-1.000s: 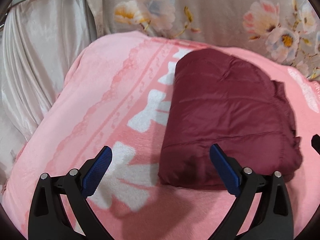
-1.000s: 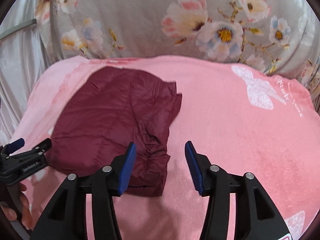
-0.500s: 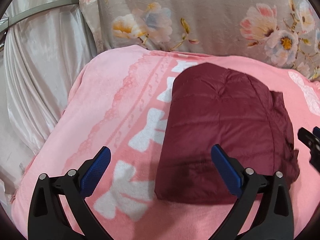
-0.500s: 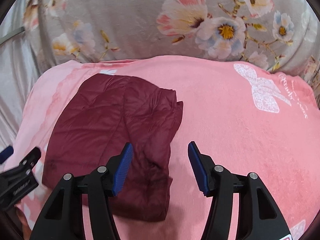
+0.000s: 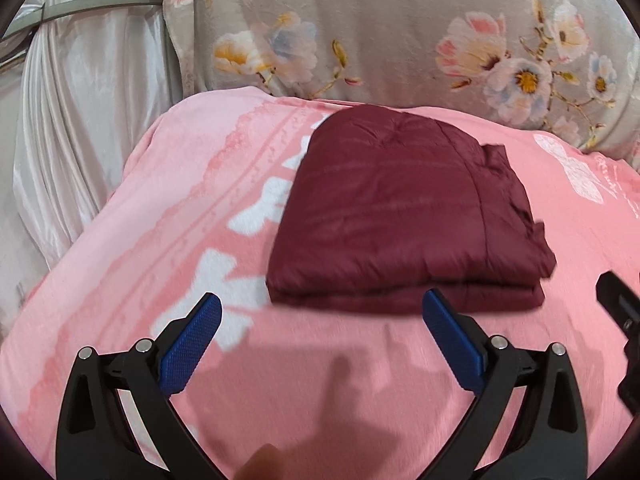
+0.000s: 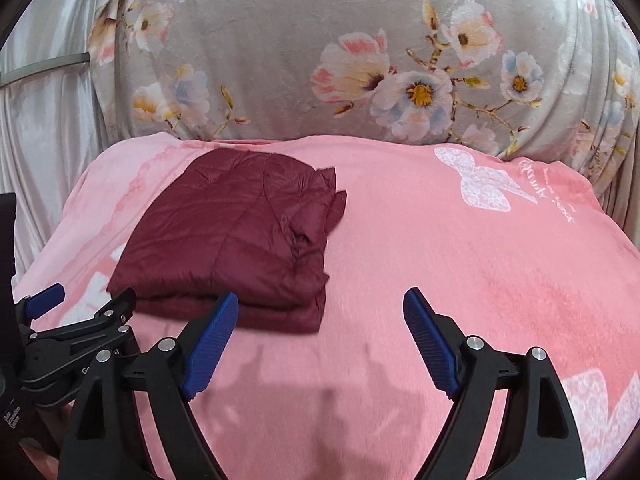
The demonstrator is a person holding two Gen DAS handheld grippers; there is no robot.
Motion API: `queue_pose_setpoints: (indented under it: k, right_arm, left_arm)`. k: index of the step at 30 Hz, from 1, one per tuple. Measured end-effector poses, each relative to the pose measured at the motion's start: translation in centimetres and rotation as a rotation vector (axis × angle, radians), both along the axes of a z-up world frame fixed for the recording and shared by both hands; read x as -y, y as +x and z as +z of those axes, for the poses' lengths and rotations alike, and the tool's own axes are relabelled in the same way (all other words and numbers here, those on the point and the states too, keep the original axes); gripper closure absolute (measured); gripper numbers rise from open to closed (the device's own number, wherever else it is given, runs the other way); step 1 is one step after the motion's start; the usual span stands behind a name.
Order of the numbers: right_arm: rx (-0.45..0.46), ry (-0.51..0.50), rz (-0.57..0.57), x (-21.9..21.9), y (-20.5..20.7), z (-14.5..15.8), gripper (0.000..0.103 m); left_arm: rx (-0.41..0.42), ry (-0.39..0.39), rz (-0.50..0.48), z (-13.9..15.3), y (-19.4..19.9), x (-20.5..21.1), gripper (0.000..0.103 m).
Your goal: Fold large clothes
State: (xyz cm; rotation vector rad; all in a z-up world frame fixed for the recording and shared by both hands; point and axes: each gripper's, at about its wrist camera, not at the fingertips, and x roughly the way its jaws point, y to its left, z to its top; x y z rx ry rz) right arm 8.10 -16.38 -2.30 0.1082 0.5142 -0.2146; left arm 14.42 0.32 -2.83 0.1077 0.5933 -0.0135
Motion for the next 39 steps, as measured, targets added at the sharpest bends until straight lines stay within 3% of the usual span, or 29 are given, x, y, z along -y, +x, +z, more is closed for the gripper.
queue_pose_setpoints:
  k: [7,21,39]
  right_arm:
    - [-0.032,0.021,-0.004,0.2,-2.0,-3.4,0.02]
    - [-0.022,-0.036,-0.018,-0.5,-2.2,-3.8,0.02]
    - [-0.023,-0.049,-0.021,-0.9,-2.1,-3.9,0.02]
  left_arm:
    - [0.015,0.022,0.03,-2.2,-2.2,0.2,0.005]
    - [0.061,0.041,0.022,-2.4,-3.1,0.7,0.005]
    - [0.06,0.027,0.022,-2.4,-3.1,0.8,0.005]
